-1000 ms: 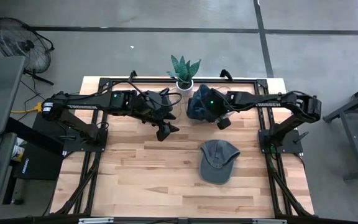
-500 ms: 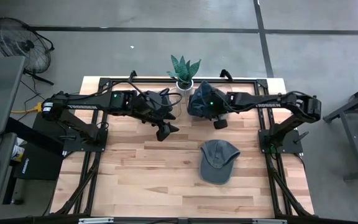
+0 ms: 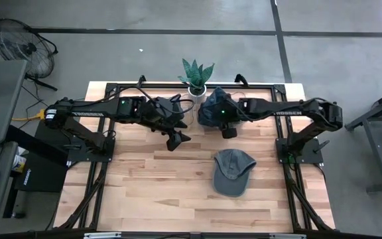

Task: Pick & Place hat
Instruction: Put the dark blue cap into the right transparent bin, then put the gray cap into the left transparent bin

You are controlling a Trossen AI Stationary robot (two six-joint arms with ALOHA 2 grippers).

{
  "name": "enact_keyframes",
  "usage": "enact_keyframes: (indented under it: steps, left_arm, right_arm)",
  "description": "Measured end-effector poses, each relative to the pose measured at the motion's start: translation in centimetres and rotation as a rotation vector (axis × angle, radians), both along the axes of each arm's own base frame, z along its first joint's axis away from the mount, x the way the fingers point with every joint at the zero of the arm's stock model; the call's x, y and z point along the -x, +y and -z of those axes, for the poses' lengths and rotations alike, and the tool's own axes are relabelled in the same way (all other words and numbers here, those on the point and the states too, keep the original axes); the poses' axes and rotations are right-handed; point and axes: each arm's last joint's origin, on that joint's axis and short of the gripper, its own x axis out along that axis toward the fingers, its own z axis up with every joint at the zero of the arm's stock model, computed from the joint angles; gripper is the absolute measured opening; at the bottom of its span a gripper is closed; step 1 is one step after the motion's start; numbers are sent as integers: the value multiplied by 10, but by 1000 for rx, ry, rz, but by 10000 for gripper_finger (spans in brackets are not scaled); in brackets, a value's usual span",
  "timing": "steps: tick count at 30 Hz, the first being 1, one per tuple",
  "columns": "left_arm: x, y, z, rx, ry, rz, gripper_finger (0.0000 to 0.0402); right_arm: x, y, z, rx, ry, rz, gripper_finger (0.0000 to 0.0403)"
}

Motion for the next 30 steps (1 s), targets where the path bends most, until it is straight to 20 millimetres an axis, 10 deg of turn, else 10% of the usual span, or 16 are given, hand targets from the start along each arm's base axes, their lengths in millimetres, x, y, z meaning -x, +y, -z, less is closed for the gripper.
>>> enact_keyframes:
  steps: [17,30]
  left_arm:
    - [2,0,8,-15,80,-14,280]
    - [-16,-4,74,159,59,66,280]
  right_arm:
    - [20,26,-48,-480,90,512,183]
    - [96,80,-66,-675,-242,811,183]
